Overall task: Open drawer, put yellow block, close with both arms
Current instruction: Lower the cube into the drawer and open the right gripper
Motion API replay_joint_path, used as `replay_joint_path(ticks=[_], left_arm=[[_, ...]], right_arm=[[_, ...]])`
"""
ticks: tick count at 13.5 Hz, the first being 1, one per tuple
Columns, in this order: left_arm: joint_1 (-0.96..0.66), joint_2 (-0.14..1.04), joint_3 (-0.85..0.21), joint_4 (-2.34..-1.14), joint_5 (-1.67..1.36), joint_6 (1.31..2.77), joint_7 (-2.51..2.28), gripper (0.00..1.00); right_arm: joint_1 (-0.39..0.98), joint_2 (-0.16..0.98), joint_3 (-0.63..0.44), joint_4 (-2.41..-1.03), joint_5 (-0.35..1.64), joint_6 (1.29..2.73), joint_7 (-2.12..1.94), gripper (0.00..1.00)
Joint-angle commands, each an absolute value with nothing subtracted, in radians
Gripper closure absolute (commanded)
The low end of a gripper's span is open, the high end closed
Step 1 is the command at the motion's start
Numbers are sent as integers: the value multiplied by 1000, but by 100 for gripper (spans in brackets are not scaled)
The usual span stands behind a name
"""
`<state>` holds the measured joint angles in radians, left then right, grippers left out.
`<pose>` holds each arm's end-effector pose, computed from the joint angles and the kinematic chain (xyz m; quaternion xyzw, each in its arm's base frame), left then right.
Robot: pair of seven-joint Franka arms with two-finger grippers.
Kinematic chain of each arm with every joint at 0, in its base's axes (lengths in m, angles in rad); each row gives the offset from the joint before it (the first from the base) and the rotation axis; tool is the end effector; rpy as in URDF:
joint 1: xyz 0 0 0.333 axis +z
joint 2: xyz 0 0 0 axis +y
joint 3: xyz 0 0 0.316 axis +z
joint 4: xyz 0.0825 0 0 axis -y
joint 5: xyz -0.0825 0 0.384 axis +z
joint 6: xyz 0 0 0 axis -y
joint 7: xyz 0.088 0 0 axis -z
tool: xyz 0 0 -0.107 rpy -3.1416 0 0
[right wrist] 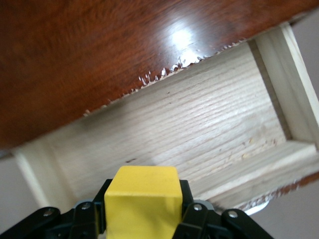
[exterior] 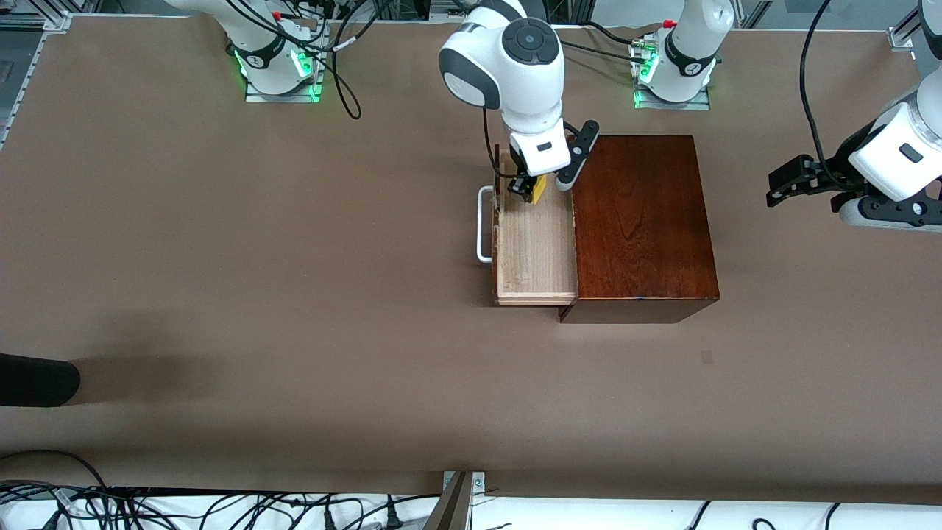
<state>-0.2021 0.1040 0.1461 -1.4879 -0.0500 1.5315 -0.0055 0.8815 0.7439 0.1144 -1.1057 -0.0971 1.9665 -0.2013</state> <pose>0.5801 -0.0426 0.6017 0.9991 -0.0256 -0.0302 0.0165 0.4446 0.6243 0.3894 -0.8253 -0.5613 -0.0589 0.0159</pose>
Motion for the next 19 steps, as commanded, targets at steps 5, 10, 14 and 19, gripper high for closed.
replay_joint_path(ticks=[5, 10, 14, 19], left_arm=[[-199, 120, 146, -1456, -32, 1522, 9, 0], [-199, 120, 144, -1456, -32, 1522, 9, 0], [-199, 118, 144, -1456, -32, 1522, 9, 0], [-199, 120, 144, -1456, -32, 1522, 9, 0]], right_arm=[[885, 815, 91, -1060, -137, 1997, -400, 91], [893, 847, 91, -1060, -187, 2095, -518, 91], [907, 865, 91, -1071, -207, 2092, -558, 91], [914, 879, 91, -1071, -210, 2094, -551, 73]])
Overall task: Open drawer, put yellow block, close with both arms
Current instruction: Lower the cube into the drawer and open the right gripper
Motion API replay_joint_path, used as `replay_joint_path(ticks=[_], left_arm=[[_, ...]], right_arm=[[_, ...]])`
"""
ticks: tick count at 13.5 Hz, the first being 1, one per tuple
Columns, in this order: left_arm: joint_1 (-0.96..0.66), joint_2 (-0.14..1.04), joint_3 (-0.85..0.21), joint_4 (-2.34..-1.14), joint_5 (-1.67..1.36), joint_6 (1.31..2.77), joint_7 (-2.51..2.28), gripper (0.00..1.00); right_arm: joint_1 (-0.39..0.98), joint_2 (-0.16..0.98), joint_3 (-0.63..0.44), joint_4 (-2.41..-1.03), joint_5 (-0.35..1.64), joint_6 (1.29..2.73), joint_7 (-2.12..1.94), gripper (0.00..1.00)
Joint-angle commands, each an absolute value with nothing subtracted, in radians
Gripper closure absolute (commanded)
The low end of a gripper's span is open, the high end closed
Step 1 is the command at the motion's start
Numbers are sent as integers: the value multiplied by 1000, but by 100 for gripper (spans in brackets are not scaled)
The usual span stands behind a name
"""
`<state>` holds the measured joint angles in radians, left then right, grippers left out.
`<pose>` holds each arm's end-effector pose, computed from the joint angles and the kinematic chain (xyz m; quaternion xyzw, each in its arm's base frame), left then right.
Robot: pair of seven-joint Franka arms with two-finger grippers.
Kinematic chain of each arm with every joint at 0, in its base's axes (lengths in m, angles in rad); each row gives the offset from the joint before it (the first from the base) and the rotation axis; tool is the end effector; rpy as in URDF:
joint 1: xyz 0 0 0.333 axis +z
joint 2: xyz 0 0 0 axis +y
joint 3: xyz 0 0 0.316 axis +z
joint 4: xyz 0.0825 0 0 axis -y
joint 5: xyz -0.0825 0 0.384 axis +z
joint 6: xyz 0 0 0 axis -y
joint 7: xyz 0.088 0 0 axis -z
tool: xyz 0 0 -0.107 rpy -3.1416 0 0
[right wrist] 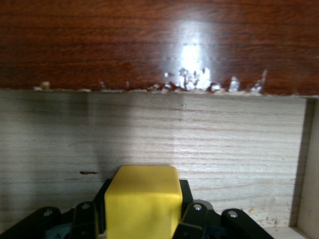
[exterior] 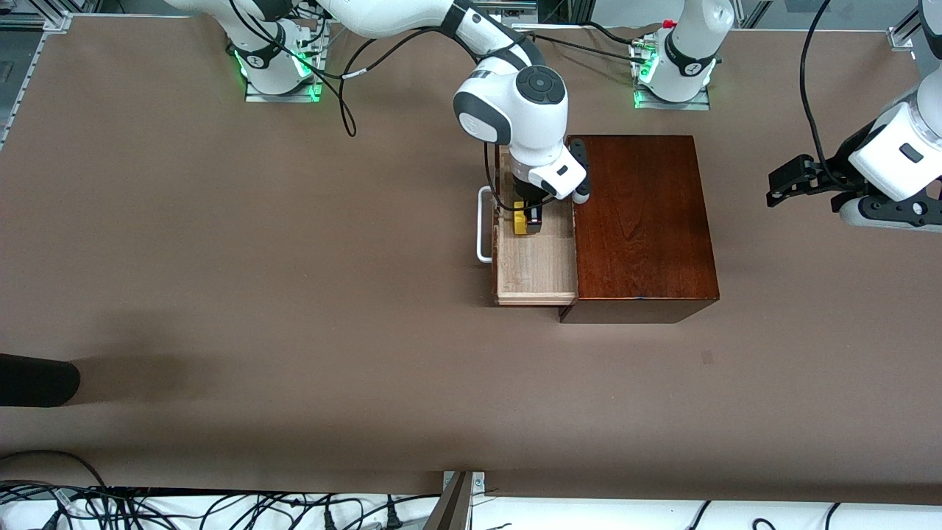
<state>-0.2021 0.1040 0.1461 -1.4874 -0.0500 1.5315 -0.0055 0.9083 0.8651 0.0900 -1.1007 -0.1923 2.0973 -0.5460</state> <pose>0.5801 -0.0426 0.6019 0.9991 -0.0256 -0.0299 0.0165 0.4504 0.6391 0.3108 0.6964 0.7125 0.0772 0.0367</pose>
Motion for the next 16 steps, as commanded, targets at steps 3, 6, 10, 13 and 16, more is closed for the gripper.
replay_joint_path(ticks=[3, 6, 10, 13, 16], left_arm=[[-199, 120, 143, -1456, -32, 1523, 9, 0], [-199, 121, 143, -1453, -32, 1525, 9, 0], [-199, 123, 143, -1453, -32, 1526, 9, 0], [-199, 124, 141, -1453, -34, 1526, 9, 0], [-202, 126, 141, -1453, -34, 1526, 9, 0]], right_arm=[[914, 879, 89, -1069, -210, 2094, -549, 70], [914, 879, 89, -1066, -210, 2092, -549, 0], [916, 873, 89, -1058, -209, 2082, -545, 0], [919, 865, 95, -1054, -207, 2022, -509, 0], [916, 838, 100, -991, -195, 1896, -511, 0]])
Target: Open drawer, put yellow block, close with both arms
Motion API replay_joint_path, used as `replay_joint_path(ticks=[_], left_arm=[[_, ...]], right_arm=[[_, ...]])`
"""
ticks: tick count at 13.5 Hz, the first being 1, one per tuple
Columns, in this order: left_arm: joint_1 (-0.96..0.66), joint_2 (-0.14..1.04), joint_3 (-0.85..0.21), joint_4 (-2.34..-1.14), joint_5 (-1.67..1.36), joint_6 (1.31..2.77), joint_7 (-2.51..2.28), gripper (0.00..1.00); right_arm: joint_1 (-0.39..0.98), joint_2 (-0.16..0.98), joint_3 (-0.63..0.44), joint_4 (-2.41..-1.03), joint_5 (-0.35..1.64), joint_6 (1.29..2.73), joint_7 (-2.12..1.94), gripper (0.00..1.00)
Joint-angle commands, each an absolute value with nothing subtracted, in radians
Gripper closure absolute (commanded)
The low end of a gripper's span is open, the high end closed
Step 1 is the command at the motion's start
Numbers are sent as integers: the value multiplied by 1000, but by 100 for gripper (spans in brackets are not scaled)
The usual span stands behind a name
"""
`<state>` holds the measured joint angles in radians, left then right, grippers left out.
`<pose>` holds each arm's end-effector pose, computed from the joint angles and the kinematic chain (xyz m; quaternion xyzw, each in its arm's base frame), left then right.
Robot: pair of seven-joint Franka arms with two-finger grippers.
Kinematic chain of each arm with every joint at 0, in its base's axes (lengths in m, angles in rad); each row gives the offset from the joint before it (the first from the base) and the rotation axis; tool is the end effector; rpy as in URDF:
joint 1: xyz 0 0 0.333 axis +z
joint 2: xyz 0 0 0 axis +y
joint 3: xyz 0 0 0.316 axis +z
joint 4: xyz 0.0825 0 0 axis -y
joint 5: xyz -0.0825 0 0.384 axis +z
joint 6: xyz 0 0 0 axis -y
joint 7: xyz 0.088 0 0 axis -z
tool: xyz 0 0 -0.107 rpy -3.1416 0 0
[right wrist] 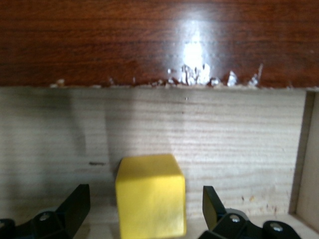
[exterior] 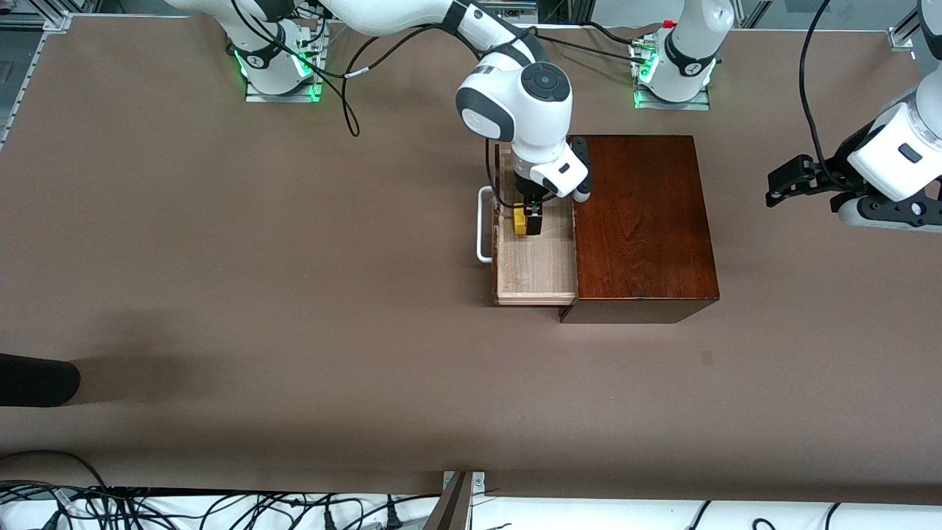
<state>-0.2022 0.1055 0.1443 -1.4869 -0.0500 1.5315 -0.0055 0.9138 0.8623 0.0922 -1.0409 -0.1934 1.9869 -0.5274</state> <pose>0.5805 -0.0437 0.6012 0.9990 -0.0266 -0.0304 0.0165 0.4486 0.6389 0.3313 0.7060 0.7047 0.0550 0.0440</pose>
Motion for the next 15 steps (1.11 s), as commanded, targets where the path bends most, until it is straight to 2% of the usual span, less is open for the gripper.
replay_joint_path(ticks=[1, 7, 11, 15], left_arm=[[-202, 126, 141, -1453, -35, 1528, 8, 0], [-202, 126, 143, -1451, -32, 1528, 9, 0], [-201, 126, 144, -1451, -34, 1529, 12, 0], [-201, 120, 141, -1453, -31, 1564, 11, 0]], right_arm=[[914, 831, 101, -979, -189, 1861, -509, 0], [848, 770, 100, -973, -144, 1792, -520, 0], [703, 700, 98, -979, -48, 1772, -529, 0], [573, 654, 92, -979, 6, 1652, -529, 0]])
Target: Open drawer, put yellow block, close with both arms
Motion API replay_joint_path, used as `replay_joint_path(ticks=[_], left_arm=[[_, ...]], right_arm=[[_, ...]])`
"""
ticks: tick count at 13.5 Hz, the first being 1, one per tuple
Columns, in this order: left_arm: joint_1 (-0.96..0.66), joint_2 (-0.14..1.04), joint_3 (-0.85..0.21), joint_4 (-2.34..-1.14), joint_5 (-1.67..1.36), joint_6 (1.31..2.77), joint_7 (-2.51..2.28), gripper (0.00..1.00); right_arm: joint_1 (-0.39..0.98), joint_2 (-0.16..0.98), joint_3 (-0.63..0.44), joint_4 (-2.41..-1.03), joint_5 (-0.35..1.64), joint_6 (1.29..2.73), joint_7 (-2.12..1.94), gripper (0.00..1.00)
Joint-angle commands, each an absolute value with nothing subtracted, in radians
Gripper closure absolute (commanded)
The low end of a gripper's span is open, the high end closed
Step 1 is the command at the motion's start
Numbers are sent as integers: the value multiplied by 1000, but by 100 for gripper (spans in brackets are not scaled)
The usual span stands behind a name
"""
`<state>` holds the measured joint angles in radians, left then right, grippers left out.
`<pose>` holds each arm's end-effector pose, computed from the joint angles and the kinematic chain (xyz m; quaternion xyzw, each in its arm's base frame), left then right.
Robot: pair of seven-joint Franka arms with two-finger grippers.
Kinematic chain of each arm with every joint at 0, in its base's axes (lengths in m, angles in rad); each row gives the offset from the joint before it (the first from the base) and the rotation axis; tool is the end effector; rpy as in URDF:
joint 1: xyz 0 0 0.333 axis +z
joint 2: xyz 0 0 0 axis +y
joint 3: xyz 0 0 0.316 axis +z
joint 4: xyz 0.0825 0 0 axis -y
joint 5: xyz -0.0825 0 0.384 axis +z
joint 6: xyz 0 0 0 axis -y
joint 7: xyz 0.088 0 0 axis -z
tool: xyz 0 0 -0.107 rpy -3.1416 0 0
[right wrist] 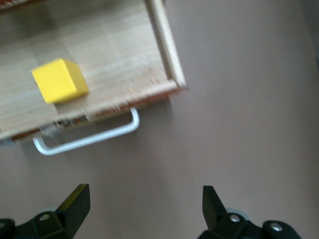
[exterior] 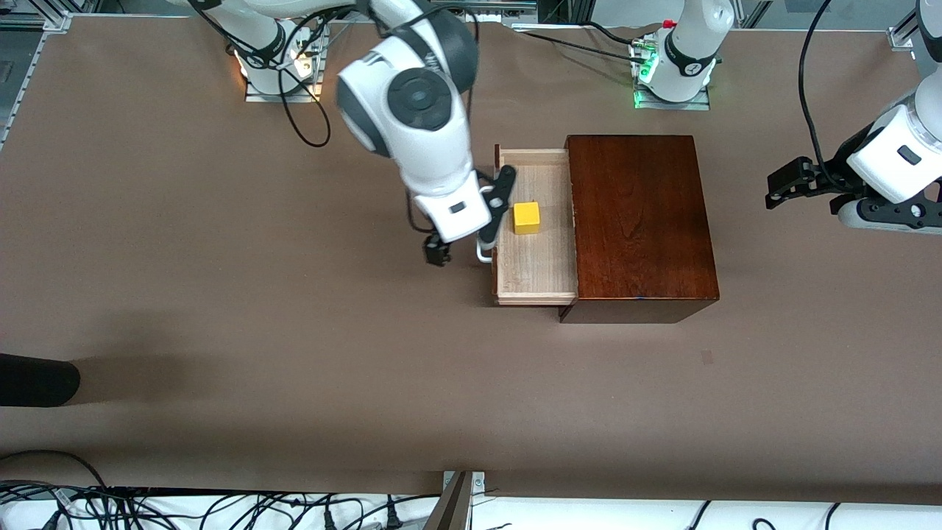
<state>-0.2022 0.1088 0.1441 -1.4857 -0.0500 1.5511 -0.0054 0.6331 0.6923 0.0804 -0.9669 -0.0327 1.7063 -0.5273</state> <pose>0.5836 -0.0441 0.6015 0.9993 -0.0266 -0.0217 0.0165 0.5807 0.4711 0.4700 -0.8180 -0.5746 -0.0235 0.0114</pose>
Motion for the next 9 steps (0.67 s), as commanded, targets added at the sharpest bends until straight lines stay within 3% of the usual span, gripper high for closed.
replay_joint_path(ticks=[1, 5, 9], left_arm=[[-201, 118, 140, -1456, -31, 1575, 12, 0], [-204, 81, 135, -1496, -31, 1575, 9, 0], [-199, 32, 135, -1572, 20, 1613, 11, 0]], right_arm=[[536, 640, 91, -979, 18, 1622, -529, 0], [419, 595, 94, -983, 26, 1572, -528, 0], [289, 428, 92, -1195, 135, 1595, -517, 0]])
